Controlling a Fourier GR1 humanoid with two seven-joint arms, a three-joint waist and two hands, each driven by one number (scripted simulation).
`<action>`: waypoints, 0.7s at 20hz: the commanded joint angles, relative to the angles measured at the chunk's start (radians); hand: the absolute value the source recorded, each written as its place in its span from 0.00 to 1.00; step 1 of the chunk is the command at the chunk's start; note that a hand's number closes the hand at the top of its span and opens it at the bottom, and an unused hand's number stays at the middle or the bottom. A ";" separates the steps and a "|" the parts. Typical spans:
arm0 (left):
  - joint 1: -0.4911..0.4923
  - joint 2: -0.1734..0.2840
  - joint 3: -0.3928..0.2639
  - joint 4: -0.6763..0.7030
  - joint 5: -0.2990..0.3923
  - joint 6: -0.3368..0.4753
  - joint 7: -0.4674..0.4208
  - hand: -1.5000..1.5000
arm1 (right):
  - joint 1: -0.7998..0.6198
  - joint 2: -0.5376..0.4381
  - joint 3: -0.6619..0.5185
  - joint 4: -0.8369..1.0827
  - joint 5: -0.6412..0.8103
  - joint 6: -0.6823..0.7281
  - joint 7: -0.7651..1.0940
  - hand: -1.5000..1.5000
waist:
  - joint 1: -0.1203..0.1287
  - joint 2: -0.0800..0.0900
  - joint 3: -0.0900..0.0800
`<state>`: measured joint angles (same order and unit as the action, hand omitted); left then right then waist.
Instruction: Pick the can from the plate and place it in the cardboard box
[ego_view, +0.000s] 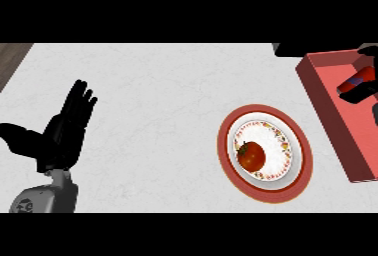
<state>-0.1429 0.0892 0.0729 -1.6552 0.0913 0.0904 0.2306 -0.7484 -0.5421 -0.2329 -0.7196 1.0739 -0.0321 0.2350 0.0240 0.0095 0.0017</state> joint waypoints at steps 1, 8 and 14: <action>0.018 0.006 0.004 -0.031 0.020 -0.017 0.005 0.50 | -0.012 -0.003 -0.069 0.023 -0.050 -0.198 -0.121 0.00 | 0.008 0.000 0.001; 0.062 -0.006 -0.012 -0.031 -0.008 -0.004 -0.012 0.50 | -0.042 0.055 -0.205 -0.089 -0.275 -0.283 -0.284 0.00 | -0.018 -0.012 -0.001; 0.063 0.004 0.008 -0.056 0.007 0.004 0.026 0.50 | -0.085 0.068 -0.405 -0.098 -0.548 -0.197 -0.298 0.00 | -0.026 -0.016 0.000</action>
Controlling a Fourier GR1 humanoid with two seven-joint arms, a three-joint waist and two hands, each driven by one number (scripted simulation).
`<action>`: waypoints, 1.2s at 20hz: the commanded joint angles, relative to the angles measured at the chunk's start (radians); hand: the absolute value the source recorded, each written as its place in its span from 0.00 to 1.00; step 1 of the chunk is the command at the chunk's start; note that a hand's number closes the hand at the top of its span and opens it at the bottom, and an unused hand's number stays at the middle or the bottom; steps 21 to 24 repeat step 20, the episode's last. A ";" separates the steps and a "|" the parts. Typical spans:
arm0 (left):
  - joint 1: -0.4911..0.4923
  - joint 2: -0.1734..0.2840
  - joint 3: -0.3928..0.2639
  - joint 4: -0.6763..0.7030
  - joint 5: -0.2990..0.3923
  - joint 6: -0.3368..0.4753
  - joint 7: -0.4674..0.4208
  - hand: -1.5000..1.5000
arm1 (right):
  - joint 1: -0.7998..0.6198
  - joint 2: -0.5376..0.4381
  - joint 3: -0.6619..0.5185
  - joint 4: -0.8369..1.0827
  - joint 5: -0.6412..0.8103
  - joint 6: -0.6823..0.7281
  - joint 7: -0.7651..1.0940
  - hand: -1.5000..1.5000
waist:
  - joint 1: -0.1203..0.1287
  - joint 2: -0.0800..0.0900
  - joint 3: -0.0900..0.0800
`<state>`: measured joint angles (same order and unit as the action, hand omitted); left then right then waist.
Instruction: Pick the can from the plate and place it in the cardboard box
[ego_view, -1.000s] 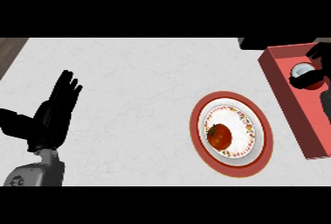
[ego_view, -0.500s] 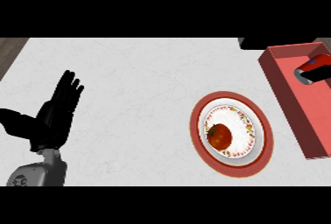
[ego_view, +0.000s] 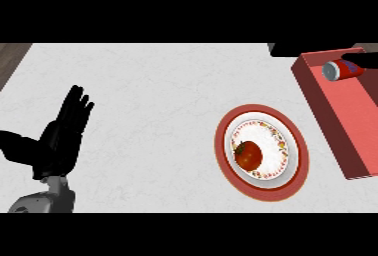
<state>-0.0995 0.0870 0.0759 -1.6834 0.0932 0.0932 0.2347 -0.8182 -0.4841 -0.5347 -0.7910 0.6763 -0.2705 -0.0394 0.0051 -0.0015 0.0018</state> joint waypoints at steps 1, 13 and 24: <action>0.009 0.026 0.028 0.015 0.026 -0.028 -0.004 0.50 | -0.007 0.007 -0.132 -0.039 -0.195 0.066 -0.029 0.00 | -0.016 -0.003 -0.001; 0.060 0.027 0.015 -0.057 0.017 -0.035 0.013 0.50 | 0.240 -0.029 -0.282 -0.173 -0.472 0.138 -0.175 0.00 | -0.007 -0.001 -0.002; 0.078 0.021 0.016 -0.061 0.031 -0.055 -0.003 0.50 | 0.315 -0.146 -0.290 -0.146 -0.579 0.221 -0.183 0.00 | -0.003 0.000 -0.002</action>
